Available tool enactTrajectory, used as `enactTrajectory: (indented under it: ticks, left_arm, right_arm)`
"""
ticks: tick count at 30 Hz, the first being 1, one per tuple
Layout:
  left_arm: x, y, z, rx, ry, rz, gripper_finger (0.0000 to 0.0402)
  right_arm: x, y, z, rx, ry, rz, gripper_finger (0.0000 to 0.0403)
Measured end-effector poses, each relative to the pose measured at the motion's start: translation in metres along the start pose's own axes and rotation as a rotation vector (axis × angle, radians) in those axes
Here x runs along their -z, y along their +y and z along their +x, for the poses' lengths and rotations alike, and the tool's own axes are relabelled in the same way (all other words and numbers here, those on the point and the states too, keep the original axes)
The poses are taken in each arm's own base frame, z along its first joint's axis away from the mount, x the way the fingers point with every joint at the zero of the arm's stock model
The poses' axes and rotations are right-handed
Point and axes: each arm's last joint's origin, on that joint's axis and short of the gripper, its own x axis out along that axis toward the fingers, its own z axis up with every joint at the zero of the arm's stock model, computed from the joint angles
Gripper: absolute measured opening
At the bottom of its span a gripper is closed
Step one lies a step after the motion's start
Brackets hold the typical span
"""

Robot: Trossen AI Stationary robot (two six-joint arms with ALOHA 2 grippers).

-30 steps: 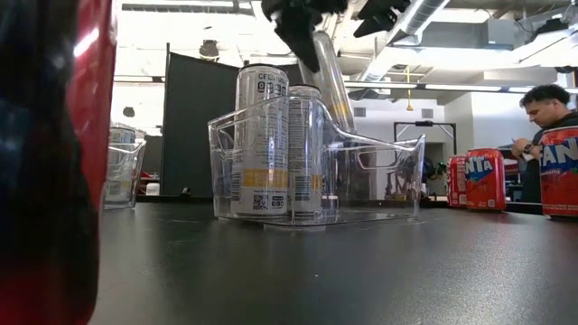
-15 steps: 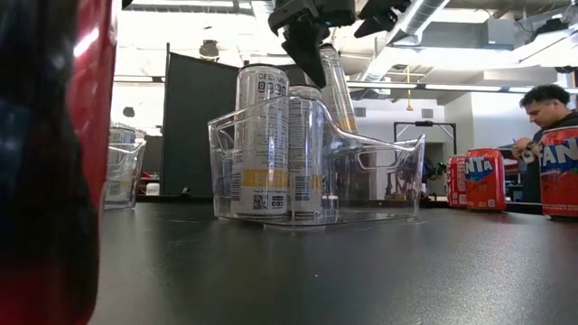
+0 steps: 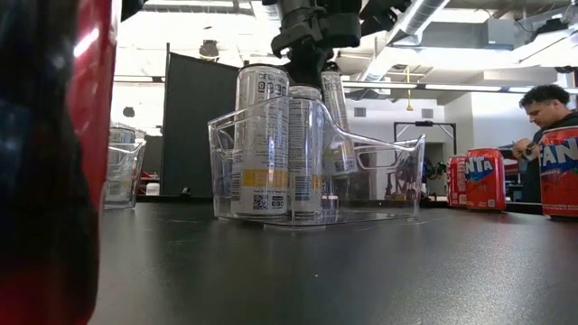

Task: Sort soda cans
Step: Put the white soda can into the middle transparent bin

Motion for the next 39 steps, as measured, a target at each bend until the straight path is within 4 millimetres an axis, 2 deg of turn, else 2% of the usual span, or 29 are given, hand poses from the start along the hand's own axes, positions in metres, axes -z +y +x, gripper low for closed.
enactTrajectory:
  ticks: [10,27,35,39]
  left_arm:
    - [0.0,0.001,0.016,0.019,0.035,0.011,0.025]
    - [-0.002,0.001,0.016,0.009,0.021,0.042,0.025]
    - [-0.001,0.002,0.047,0.028,0.083,0.043,0.025]
    - [-0.001,0.002,0.049,0.029,0.089,0.046,0.0249]
  right_arm:
    - [0.0,0.001,0.0,-0.004,0.006,-0.006,0.0331]
    - [0.0,0.001,0.0,-0.002,-0.002,-0.006,0.0331]
    - [-0.002,0.0,0.0,0.001,-0.013,0.0,0.0331]
    - [-0.002,0.002,0.0,-0.003,-0.011,0.001,0.0331]
